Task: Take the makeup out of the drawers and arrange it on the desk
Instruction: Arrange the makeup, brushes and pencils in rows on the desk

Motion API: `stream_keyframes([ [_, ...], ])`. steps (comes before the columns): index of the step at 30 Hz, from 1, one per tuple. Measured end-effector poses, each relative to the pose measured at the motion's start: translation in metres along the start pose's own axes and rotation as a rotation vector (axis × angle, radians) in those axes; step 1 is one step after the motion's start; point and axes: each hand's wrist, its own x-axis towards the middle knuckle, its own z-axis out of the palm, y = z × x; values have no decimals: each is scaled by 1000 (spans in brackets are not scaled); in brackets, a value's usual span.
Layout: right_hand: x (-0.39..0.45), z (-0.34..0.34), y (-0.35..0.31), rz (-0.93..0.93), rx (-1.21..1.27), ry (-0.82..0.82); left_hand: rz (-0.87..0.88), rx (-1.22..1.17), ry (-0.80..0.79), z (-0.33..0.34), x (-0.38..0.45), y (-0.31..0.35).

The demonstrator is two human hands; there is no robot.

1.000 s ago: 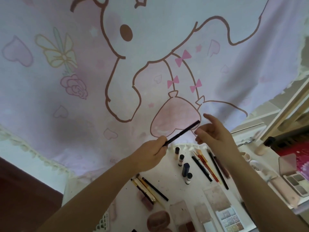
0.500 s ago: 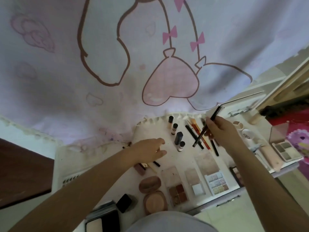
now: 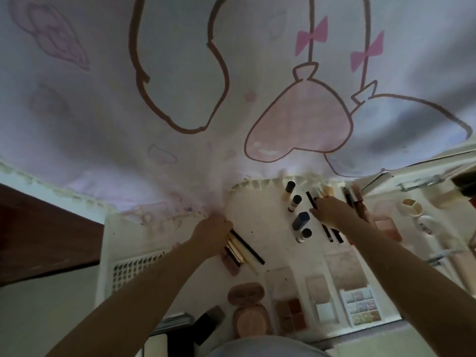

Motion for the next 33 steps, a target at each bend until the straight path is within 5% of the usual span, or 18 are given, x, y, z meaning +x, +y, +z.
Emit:
stream_keyframes([
  [20,-32,-5,24,7,250,380,198,316,-74,-16,33,23],
  [24,-56,-16,13,-141,319,557,247,149,39,-25,14,26],
  [28,-91,-19,-23,-454,341,545,215,-210,184,-48,-17,31],
  [33,-121,-17,-50,-608,101,577,247,-319,330,-90,-56,44],
])
